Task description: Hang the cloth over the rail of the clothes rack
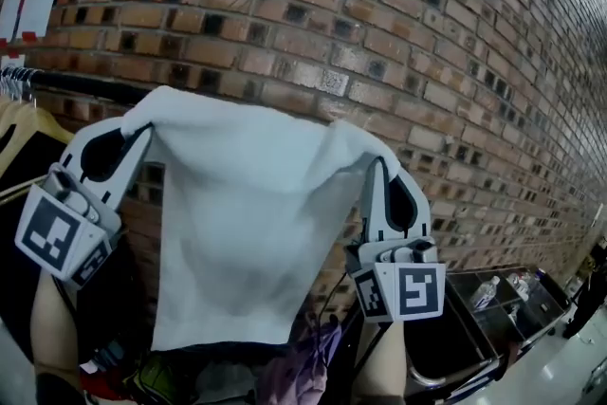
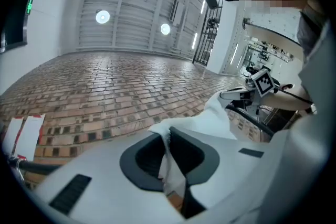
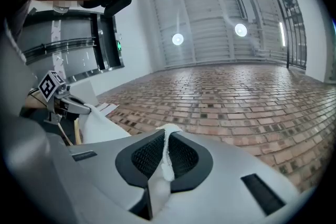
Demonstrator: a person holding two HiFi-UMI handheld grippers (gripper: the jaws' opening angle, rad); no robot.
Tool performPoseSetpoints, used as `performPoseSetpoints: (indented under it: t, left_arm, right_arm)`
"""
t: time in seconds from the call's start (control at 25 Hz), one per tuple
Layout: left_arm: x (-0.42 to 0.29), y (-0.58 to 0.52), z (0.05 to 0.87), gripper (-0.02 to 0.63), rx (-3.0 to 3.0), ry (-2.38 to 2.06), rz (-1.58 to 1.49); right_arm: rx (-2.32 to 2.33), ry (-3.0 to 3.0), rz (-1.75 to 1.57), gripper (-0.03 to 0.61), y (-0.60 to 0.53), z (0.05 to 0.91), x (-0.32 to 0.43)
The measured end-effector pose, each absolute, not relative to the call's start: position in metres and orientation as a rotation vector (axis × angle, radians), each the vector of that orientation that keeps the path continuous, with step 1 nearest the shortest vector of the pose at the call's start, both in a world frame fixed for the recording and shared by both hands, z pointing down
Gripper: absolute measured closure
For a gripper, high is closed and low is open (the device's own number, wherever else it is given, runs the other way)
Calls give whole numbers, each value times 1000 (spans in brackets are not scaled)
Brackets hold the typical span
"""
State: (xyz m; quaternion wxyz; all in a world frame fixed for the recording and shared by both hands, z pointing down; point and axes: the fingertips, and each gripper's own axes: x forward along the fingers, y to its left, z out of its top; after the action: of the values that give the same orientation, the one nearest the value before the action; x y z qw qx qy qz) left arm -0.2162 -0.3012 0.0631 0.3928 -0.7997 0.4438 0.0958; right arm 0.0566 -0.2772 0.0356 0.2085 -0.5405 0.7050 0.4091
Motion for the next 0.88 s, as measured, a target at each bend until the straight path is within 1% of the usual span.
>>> performPoseSetpoints:
  t: [0.24, 0.52, 0.76, 0.88]
  left_arm:
    - [-225, -311, 93, 575, -2122, 1100, 255]
    - [-231, -325, 121, 575, -2197, 1042, 253]
    - [-250, -326, 120, 575, -2287, 943, 367]
    - [-256, -318, 123, 575, -2264, 960, 369]
  right_arm:
    - [-1604, 1985, 1065, 539, -288, 61, 71]
    - [-1574, 2150, 945, 538, -310, 102, 74]
    - [-1503, 2229, 934, 538, -306, 116, 75]
    - [-1497, 2262, 934, 539, -300, 132, 76]
